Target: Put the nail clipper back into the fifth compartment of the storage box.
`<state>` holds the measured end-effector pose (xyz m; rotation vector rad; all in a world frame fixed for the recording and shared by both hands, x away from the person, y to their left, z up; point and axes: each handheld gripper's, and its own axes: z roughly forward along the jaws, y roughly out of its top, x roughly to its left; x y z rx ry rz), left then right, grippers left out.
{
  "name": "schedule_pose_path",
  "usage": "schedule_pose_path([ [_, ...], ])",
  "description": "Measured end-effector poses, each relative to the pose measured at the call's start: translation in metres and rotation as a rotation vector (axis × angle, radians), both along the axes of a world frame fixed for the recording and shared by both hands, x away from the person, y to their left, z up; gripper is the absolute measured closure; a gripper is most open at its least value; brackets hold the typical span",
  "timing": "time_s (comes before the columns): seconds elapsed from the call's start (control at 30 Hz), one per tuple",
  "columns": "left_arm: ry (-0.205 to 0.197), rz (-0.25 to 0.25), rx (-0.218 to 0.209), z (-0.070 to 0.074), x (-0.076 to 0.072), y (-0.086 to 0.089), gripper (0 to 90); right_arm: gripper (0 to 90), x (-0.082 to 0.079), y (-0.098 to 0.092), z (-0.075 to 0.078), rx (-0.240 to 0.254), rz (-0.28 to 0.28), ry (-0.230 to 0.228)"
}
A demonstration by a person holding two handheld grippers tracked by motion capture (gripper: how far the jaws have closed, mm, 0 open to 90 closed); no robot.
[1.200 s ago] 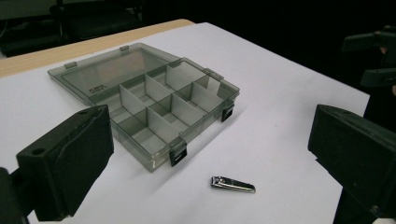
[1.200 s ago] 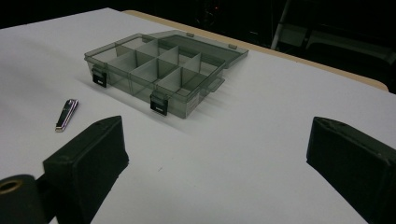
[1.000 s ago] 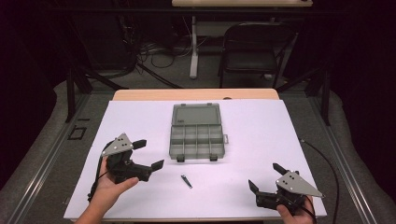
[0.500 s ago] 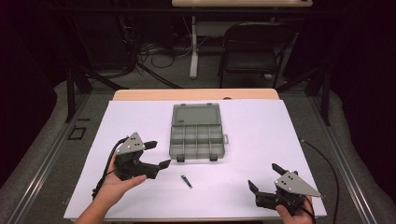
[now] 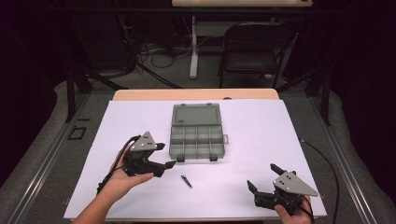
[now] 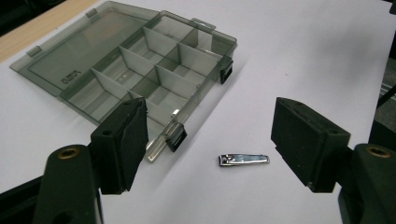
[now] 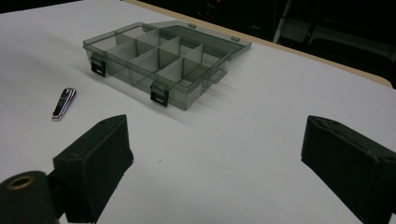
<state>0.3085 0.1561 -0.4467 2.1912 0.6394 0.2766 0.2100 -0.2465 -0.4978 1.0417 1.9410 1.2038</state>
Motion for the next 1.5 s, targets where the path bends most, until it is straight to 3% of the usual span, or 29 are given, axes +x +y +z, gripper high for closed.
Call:
schedule_pose_path([
  [0.17,0.027,-0.042,0.050,-0.005,0.004,-0.009,30.9,8.4,0.000,0.000,0.000,-0.002,0.000,-0.006],
  [0.6,0.049,-0.111,0.192,-0.024,0.011,-0.033,32.0,9.5,0.001,-0.002,0.000,0.001,0.000,-0.002],
  [1.13,0.089,-0.167,0.272,-0.040,0.016,-0.047,31.6,11.4,0.001,-0.003,0.000,-0.008,0.005,0.008],
  [1.3,0.105,-0.191,0.324,-0.050,0.019,-0.051,32.4,12.0,0.002,-0.002,-0.001,-0.008,0.006,0.008],
  [1.5,0.127,-0.212,0.336,-0.055,0.021,-0.055,32.2,12.3,0.002,-0.002,0.000,-0.008,0.007,0.011],
])
